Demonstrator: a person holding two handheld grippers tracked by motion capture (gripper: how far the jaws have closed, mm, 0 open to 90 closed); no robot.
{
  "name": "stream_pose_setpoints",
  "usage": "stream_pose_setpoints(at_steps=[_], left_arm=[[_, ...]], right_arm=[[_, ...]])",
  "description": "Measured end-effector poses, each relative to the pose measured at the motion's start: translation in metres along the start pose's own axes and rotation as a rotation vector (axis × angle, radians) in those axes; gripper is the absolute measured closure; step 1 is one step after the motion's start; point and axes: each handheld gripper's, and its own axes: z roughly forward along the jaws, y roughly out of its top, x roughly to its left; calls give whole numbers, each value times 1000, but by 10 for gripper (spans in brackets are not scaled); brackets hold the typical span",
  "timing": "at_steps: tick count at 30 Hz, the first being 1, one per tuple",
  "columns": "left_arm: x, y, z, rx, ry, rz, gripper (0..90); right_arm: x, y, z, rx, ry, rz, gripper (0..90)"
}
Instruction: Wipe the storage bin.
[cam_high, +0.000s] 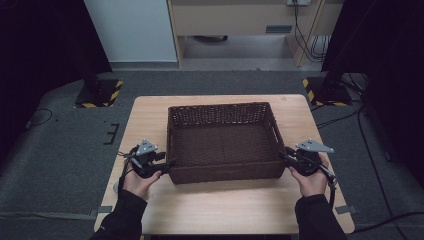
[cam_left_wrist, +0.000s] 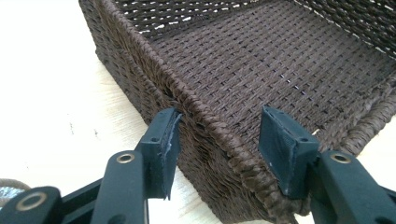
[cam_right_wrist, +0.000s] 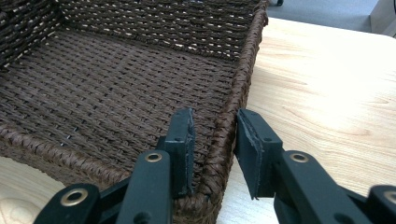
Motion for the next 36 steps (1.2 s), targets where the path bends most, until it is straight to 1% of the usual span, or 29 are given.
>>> stream_pose_setpoints(at_steps=[2,4,7,8,12,16,25,29,33,34,35,36], left_arm=[[1,1,0,-2,15,6,481],[4,1,1,-10,26,-2,488],[7,0,0,-21,25,-12,490],[8,-1,1,-24,24,-13,490],[10,-1,1,-27,19,-20,490],[9,-1,1,-27,23,-13,493],[10,-1,1,-30,27,-11,489],[12,-1,1,-35,29,-18,480],[11,0,-2,-45,21,-10,449],[12,2,-5,-54,15,-11,434],[12,4,-10,-75,9,-17,424],[12,5,-13,-87,8,-18,415]], right_arm=[[1,-1,-2,2,1,2,701],[3,-3,-5,-1,5,9,707],[6,-5,-8,-2,13,5,703],[8,-6,-9,-4,12,10,701],[9,-7,-11,-9,16,11,698],[9,-8,-11,-10,18,11,698],[11,-9,-11,-23,7,21,695],[13,-10,-12,-23,8,18,689],[14,-9,-12,-22,9,26,643],[13,-9,-12,-21,5,24,628],[13,-8,-13,-26,3,29,618],[12,-7,-15,-39,0,28,598]])
